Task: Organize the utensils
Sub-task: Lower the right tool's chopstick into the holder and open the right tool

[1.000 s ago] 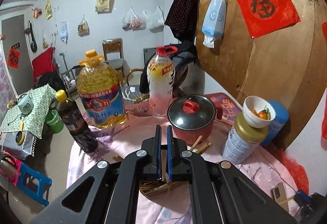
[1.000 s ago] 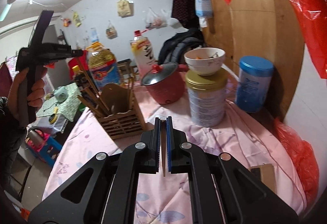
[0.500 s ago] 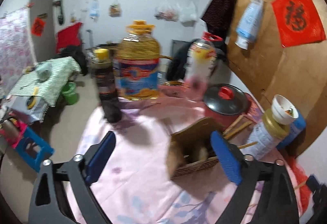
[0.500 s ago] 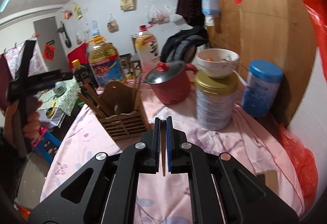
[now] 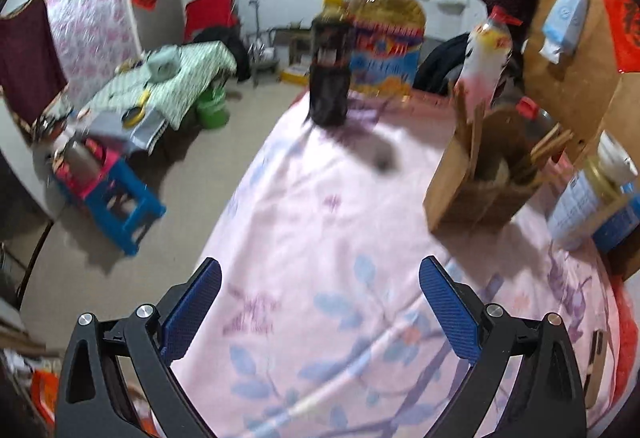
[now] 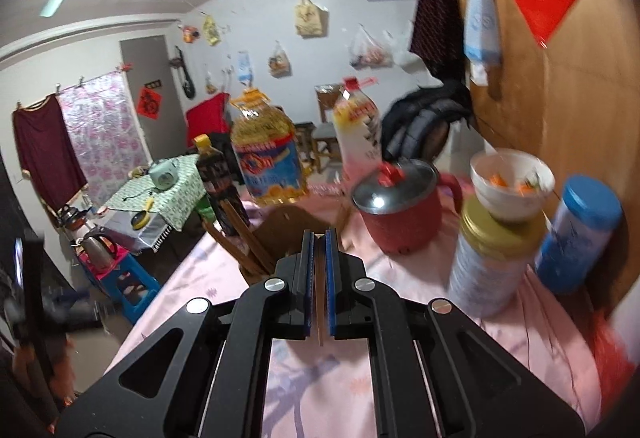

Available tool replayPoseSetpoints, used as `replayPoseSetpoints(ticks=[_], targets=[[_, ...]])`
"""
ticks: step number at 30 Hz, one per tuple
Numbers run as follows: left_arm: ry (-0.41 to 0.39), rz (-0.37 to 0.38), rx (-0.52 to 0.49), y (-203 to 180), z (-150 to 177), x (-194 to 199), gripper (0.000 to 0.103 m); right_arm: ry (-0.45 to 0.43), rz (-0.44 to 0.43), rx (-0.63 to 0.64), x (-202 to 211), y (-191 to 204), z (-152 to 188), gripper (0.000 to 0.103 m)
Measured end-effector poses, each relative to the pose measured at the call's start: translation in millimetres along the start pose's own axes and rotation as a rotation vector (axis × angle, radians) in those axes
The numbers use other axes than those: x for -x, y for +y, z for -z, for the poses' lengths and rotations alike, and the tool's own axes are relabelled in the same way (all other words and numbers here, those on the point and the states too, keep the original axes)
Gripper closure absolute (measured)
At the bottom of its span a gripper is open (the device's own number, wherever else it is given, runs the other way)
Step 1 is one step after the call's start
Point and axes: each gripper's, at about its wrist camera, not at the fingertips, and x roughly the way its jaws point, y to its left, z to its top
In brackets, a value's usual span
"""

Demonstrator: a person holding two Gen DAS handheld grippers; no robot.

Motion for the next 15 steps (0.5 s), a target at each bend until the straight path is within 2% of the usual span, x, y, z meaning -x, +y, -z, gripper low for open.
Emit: replayPoseSetpoints(ticks=[6,9,13,15], targets=[[0.038,-0.038,0.031,2,32,9,0.006,-0.063,-0.063,0.040,-24,11,-42,0.096],[0.049,-0.069,0.052,6,43,12,0.006,-0.072,-0.073,0.058,-39,17,-52,0.096],[0.076,-0.121,0.081,16,54,15,0.006,-0.049,-0.066,0.079,-69,21,-49,0.096],[0.089,-0.141,0.095,21,59,16,0.006,0.016,-0.045,0.089,-91,20,-38,0.093]])
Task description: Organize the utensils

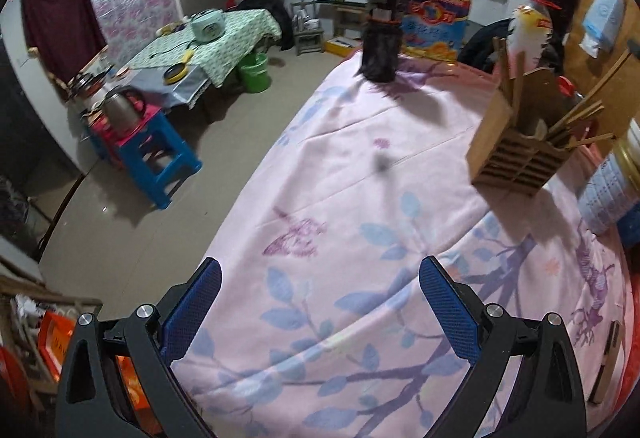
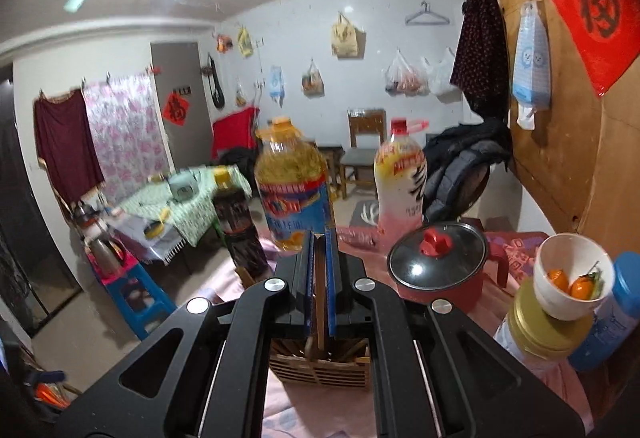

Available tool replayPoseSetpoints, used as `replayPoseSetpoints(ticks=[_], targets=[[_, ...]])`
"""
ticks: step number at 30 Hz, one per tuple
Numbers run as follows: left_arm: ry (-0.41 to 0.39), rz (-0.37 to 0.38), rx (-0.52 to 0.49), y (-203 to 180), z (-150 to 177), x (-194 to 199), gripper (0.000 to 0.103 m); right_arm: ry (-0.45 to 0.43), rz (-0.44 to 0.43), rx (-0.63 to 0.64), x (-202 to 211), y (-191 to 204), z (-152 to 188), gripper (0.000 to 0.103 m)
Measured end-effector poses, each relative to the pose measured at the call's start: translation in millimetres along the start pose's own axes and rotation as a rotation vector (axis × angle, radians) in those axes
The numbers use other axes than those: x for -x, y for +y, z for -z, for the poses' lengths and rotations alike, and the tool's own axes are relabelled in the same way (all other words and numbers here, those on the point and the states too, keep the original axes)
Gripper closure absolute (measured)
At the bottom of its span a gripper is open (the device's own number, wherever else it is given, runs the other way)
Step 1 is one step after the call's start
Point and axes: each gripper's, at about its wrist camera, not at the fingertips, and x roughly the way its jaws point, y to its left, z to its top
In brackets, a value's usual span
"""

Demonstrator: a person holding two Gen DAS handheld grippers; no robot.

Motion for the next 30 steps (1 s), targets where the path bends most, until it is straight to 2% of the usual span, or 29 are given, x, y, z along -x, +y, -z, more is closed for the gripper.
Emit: replayPoseSetpoints(ticks=[1,3,4,6,8,12,20,23,28,30], targets=[[0.003,-0.006,0.002,2,2,1,0.006,0.040,0.014,-0.019,-11,-3,7,0.092],[0.002,-0.019,0.000,3,3,3,0.006,0.087,-0.012,-0.085,-15,-10,15,0.092],[-0.002,-0.025,-0.005,3,3,5,0.006,0.078,-0.029,-0.118,-8,-14,18,0.092],[-0.014,-0.022,-0.019,0,0,8,0.006,0.035,-0.006,-0.111,15,-16,18,0.091],[-0.028,-0.007,-0.036,-8,-8,11,0.006,0.010,0.001,-0.102,32,-15,17,0.086],[-0.074,0.049,-0.094,-36,-26,21,0.006,-0.039,0.055,-0.074,76,-18,22,0.066],[-0.155,0.157,-0.221,-102,-35,47,0.006,-0.022,0.110,-0.143,135,-30,61,0.056],[-0.183,0.185,-0.253,-124,-31,59,0.006,0.000,0.123,-0.178,152,-32,80,0.047],[-0.202,0.154,-0.290,-152,-14,76,0.006,0.039,0.114,-0.199,163,-32,101,0.029],[-0.186,0.143,-0.295,-156,-8,79,0.006,0.058,0.110,-0.181,162,-29,107,0.029]])
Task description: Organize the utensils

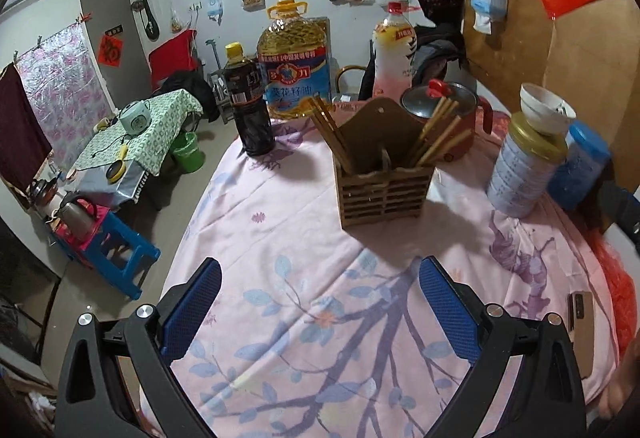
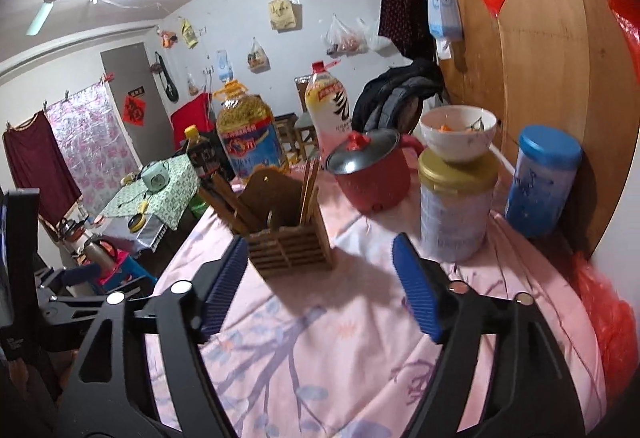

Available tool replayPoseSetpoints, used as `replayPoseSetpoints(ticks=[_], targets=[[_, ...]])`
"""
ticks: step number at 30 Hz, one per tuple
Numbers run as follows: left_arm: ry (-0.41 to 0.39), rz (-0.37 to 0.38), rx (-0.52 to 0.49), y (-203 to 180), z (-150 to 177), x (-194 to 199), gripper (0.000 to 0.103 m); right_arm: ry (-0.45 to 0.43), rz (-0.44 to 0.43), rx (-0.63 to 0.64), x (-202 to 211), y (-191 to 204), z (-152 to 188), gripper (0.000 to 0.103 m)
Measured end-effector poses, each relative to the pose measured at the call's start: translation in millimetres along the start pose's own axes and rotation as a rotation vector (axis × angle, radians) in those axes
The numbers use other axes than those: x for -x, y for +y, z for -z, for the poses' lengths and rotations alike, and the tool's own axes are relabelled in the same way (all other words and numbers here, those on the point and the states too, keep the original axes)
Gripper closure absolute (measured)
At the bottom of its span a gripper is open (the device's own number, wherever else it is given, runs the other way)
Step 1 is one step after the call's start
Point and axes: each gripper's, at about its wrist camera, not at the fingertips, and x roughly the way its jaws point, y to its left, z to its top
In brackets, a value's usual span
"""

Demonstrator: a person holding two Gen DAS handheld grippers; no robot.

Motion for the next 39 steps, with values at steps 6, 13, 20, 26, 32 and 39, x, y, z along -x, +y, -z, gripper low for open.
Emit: replayPoseSetpoints(ticks=[6,13,20,26,32,39], targets=[[-0.019,0.034,0.000,7,7,15,0.006,0.022,0.025,0.004,2,13,5,0.027],[-0.081,0.090,-0.008,41,-1,22,0.006,-0.015,0.094,-0.014,11,48,-1,0.018],[-0.091,0.127,-0.025,76,-1,15,0.006,0.006,0.162,-0.001,11,94,7,0.015],[-0.112,0.091,-0.045,82,-5,15,0.006,0.004,0.140,0.025,8,107,7,0.012],[-0.120,0.042,0.023,73,-15,22,0.006,0.005,0.067,0.093,-4,99,-7,0.012],[-0.102,-0.013,0.053,53,-21,25,0.006,0.012,0.012,0.097,-16,79,-19,0.012]])
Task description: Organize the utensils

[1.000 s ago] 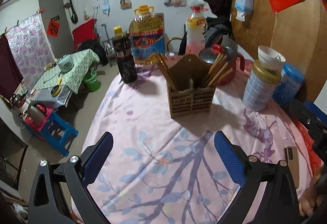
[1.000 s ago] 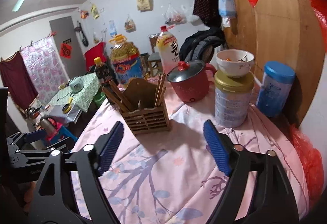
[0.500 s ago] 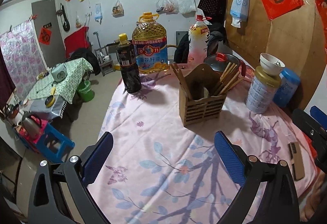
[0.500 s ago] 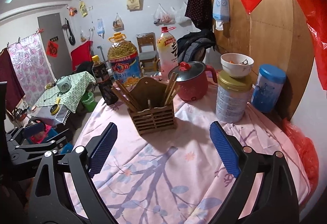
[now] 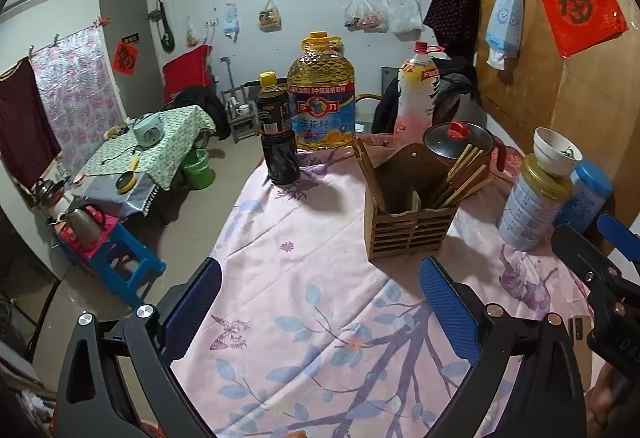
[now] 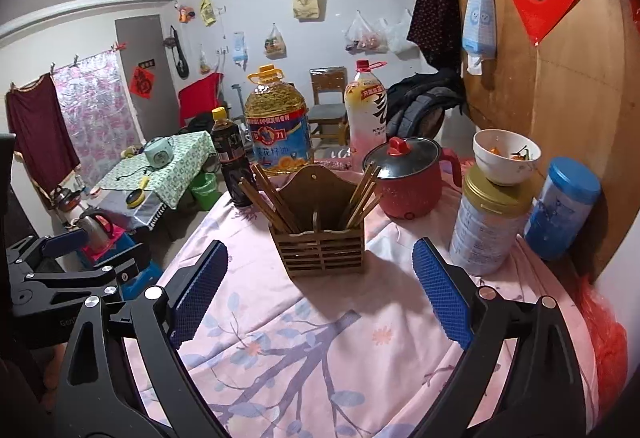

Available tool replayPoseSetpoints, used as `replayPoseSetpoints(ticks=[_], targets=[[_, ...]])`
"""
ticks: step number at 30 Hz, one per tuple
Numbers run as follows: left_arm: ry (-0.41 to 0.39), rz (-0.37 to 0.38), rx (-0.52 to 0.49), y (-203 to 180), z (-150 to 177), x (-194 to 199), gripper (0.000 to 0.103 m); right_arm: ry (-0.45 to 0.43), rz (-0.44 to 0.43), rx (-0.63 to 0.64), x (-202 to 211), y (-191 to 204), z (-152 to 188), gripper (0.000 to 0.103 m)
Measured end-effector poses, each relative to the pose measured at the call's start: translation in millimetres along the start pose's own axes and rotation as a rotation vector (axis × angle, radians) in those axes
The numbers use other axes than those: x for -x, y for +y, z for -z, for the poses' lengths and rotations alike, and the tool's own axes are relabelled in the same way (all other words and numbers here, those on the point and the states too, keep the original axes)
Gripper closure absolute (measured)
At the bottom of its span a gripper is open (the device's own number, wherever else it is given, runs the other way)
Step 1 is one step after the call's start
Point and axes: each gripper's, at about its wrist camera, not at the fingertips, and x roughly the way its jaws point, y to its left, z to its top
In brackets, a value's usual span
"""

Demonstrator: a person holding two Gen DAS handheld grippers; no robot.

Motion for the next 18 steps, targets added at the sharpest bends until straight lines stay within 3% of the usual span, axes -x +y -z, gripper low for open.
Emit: replayPoseSetpoints(ticks=[10,18], targets=[[-0.002,-0.018,-0.023,-14,-5,-1,0.006,0.009,-0.022,-0.031,-7,-15,-2,0.012],[0.012,0.009,-0.030,-17,-9,-11,0.006,0.019,-0.009,-0.040,-15,-17,-3,0.012]])
